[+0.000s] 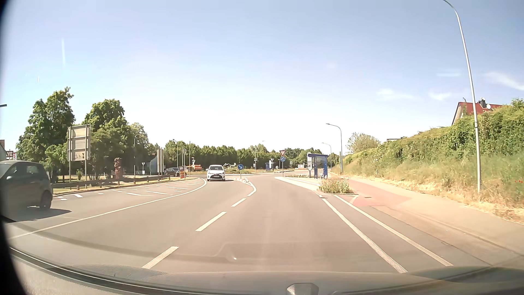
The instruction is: Follow the waypoints while adhering to traffic rules and regulations
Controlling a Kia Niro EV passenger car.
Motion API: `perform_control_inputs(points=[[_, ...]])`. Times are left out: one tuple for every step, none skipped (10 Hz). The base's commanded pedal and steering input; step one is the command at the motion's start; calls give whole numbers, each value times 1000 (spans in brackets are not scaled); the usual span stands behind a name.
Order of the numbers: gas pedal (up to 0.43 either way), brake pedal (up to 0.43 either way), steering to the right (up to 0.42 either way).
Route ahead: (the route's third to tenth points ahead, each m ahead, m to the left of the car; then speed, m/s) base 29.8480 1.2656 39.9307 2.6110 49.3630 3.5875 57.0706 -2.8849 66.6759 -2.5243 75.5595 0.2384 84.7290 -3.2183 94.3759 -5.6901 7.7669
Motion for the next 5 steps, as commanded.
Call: perform_control_inputs(points=[[39, 30, 7], [39, 30, 8], [39, 30, 7], [39, 30, 7], [39, 30, 7]])
